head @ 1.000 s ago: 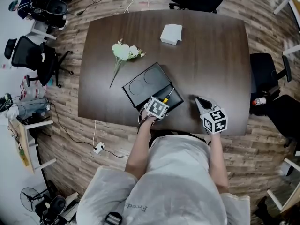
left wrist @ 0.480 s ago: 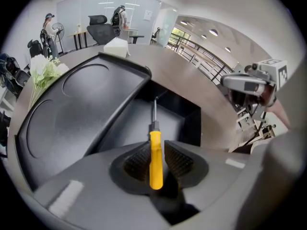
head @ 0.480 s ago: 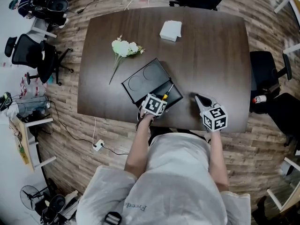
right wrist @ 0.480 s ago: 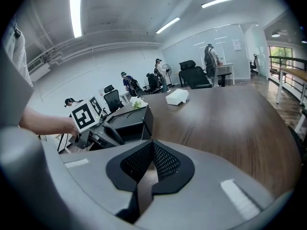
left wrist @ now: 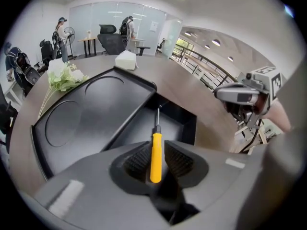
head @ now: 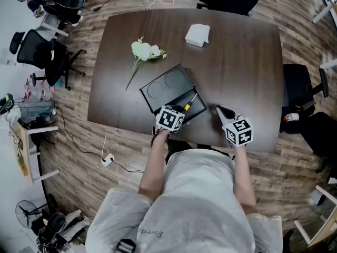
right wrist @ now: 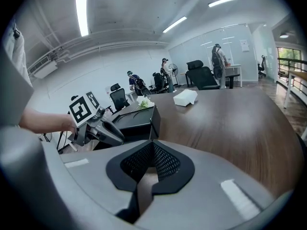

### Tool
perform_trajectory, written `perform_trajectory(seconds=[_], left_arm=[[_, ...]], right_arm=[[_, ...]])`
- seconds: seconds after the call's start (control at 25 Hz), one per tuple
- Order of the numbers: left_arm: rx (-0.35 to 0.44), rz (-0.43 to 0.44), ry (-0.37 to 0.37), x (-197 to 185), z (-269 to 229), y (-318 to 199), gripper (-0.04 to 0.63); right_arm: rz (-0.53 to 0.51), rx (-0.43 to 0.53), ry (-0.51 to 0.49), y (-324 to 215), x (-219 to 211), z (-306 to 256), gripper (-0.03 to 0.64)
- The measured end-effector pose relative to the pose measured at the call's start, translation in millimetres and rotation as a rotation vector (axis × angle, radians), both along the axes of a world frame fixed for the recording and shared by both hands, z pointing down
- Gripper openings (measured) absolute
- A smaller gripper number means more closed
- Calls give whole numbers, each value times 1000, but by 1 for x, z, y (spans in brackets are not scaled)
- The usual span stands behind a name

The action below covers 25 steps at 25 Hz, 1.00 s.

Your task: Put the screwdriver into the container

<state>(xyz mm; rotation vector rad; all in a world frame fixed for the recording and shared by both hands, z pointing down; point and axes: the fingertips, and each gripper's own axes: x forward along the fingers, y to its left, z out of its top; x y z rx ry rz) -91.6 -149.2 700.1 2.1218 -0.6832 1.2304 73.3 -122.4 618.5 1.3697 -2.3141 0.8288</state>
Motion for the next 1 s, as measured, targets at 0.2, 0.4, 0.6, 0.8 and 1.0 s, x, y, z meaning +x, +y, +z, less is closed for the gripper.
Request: perform_trajectory(seconds=[0.2, 0.4, 0.6, 0.8, 1.0], left_arm=[[37, -49, 63, -6, -15, -2, 146], [67, -98, 92, -16, -25, 2, 146], [91, -154, 126, -27, -32, 7, 146], [122, -230, 196, -36, -47, 11, 146], [192, -325, 249, -52, -60, 15, 144]], right_arm=[[-38, 11, 2, -3, -11, -4, 0], [-74, 18, -2, -5, -23, -7, 0], [-134, 19, -1, -4, -43, -5, 0], [-173, 18, 5, 3, -55, -2, 0], [-192, 22, 24, 3, -63, 1, 0]])
